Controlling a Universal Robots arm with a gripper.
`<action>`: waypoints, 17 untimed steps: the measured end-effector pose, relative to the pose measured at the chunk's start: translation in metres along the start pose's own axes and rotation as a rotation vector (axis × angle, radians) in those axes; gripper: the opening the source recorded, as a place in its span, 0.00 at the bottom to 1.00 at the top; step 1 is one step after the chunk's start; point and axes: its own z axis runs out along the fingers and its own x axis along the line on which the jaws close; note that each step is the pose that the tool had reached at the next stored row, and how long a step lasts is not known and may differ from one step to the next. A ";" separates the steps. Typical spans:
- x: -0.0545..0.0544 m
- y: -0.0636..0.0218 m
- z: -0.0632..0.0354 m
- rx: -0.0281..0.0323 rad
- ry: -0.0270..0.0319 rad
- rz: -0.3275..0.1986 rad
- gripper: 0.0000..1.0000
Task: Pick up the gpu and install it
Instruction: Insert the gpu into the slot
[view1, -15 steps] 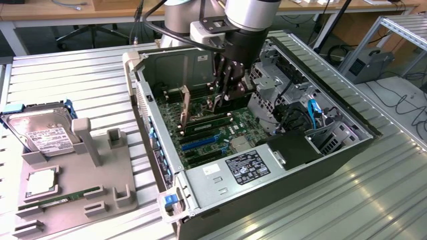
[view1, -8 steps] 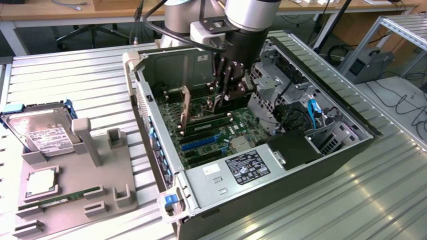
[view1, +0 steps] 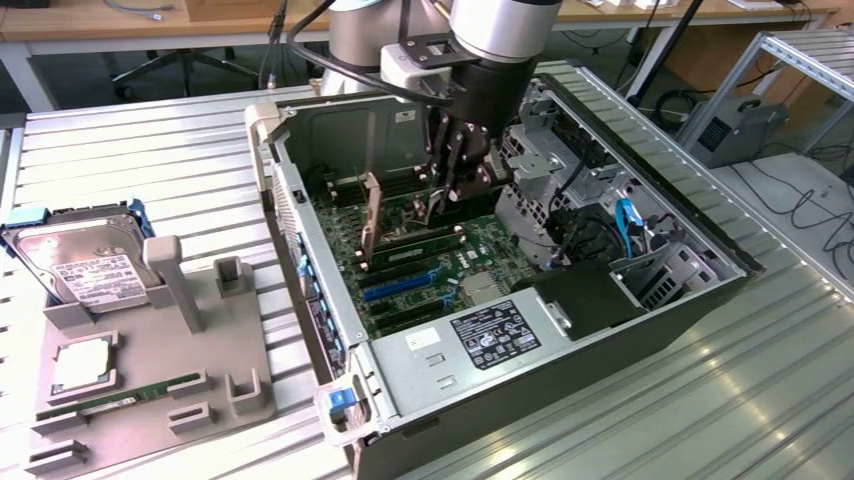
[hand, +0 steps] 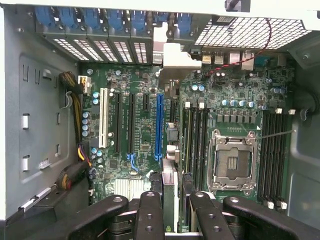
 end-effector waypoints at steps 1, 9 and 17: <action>0.000 0.0000 0.0000 0.0000 0.0000 -0.001 0.26; 0.000 0.0000 0.0003 -0.0004 0.0004 -0.014 0.26; 0.000 0.0000 0.0005 -0.0007 0.0008 -0.030 0.26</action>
